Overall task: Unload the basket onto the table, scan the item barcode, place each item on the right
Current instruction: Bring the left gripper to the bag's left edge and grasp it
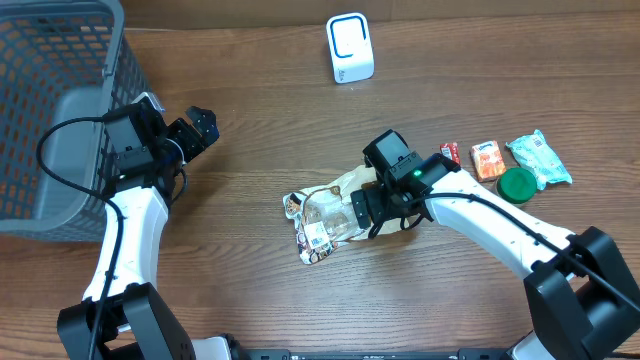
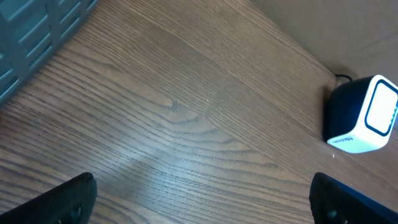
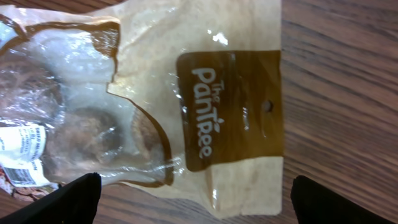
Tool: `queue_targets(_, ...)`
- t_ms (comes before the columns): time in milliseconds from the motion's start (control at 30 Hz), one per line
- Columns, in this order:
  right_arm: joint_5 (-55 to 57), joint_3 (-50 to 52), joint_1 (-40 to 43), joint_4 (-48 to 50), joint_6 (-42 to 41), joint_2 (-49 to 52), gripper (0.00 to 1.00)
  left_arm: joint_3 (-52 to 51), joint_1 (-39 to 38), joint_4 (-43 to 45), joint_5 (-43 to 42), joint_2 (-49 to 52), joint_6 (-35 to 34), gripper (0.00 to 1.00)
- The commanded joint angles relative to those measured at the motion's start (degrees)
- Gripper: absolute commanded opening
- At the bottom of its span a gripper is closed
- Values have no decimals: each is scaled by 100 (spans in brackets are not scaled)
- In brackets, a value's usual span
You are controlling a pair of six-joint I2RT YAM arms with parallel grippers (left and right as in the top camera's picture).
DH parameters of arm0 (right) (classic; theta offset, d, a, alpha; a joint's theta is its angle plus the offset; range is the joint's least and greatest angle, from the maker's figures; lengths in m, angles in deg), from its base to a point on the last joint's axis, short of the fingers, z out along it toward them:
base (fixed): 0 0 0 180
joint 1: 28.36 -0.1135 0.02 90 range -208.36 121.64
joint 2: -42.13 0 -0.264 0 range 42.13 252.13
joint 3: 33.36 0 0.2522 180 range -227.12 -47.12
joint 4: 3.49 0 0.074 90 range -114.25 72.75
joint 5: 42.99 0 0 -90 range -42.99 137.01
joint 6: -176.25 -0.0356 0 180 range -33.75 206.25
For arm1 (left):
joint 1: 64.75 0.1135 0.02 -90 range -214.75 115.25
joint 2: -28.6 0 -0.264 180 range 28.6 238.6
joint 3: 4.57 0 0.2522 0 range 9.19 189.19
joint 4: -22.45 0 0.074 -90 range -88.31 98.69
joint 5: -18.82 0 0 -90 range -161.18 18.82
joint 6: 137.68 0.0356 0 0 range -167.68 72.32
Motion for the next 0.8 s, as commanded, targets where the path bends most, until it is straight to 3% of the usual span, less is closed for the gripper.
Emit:
queue_targets(0, -125, 140, 0, 210, 24, 50, 99, -22, -2, -15, 90, -50, -81, 100)
queue_targets(767, -125, 188, 2, 236, 24, 166, 100, -22, -4, -15, 109, -50, -94, 100)
